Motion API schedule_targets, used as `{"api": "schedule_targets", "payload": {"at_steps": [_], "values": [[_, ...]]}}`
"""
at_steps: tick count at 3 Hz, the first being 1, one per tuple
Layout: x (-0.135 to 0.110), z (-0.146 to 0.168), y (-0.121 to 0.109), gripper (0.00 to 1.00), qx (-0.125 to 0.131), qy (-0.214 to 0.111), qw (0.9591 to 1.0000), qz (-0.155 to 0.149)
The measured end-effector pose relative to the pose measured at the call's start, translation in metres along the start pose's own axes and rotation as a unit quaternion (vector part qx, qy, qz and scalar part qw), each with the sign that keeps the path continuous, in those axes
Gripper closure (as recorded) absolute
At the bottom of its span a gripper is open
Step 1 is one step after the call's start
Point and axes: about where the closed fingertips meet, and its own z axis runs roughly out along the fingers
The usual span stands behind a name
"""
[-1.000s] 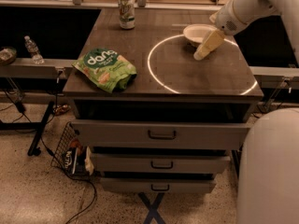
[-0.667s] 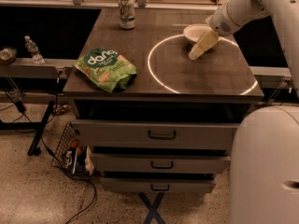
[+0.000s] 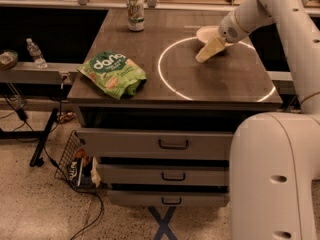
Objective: Move paper bowl near 7up can
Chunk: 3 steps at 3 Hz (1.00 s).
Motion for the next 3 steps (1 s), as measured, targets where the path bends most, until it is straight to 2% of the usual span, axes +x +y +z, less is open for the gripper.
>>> {"api": "schedule_targets", "payload": {"at_steps": [1, 2, 3], "values": [[0.003, 0.008, -0.002, 0.46, -0.003, 0.006, 0.9999, 0.015], [-0.005, -0.003, -0.010, 0.78, 0.015, 0.000, 0.9999, 0.004], [-0.032, -0.037, -0.021, 1.00, 0.062, -0.008, 0.9966, -0.055]]}}
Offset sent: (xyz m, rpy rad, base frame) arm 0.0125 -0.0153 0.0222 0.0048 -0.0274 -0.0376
